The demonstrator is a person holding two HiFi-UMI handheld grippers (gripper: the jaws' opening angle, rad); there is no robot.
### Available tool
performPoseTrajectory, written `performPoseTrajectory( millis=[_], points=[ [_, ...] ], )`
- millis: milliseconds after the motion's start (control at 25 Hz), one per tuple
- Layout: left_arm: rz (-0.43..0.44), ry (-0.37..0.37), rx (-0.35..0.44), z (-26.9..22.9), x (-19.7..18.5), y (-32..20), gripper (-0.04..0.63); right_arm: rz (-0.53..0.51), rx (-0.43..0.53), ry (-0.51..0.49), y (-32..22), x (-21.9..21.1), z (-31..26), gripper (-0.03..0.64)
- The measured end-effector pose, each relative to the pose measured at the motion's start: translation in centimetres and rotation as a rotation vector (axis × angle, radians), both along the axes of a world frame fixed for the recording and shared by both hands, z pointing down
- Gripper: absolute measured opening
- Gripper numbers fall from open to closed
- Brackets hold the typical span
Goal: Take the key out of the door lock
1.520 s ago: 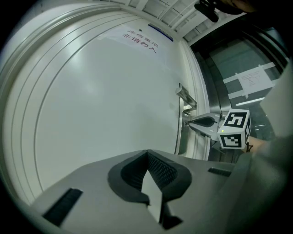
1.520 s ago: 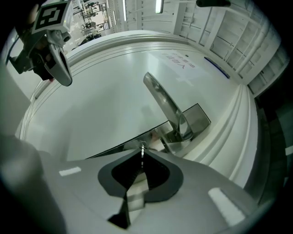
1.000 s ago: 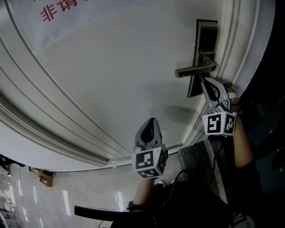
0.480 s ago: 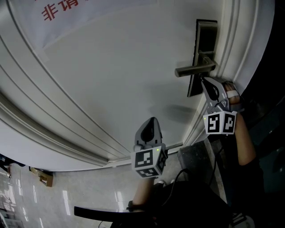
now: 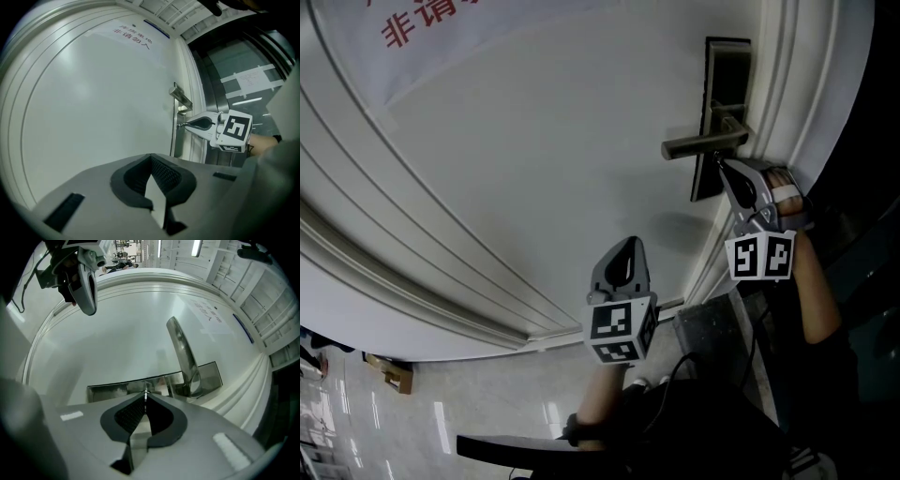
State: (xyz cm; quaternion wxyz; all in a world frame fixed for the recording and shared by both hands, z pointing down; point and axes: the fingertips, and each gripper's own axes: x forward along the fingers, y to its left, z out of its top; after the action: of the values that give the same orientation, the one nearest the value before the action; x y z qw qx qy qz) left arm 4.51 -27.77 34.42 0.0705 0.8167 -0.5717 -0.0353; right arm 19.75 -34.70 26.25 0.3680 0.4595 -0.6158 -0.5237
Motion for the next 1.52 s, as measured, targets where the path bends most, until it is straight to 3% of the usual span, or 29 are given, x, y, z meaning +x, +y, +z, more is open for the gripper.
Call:
performPoseTrajectory(
  millis=[280,720,1520],
  points=[
    [0.052,-0.073,0.017,-0.9,2.3,-1.7,0.000,0.002,-0.004,0.013,0.0,0.0,0.0,0.011],
    [0.027,-0.007,-0.014,-0.4,1.5,-2.0,0.000,0.010,0.013,0.053,-0.1,0.0,0.1,0.011],
    [0.057,-0.006,0.007,-0.9,1.7,-1.5,0.000,0.033,0.041,0.157,-0.1,0.1,0.3,0.011]
  ],
)
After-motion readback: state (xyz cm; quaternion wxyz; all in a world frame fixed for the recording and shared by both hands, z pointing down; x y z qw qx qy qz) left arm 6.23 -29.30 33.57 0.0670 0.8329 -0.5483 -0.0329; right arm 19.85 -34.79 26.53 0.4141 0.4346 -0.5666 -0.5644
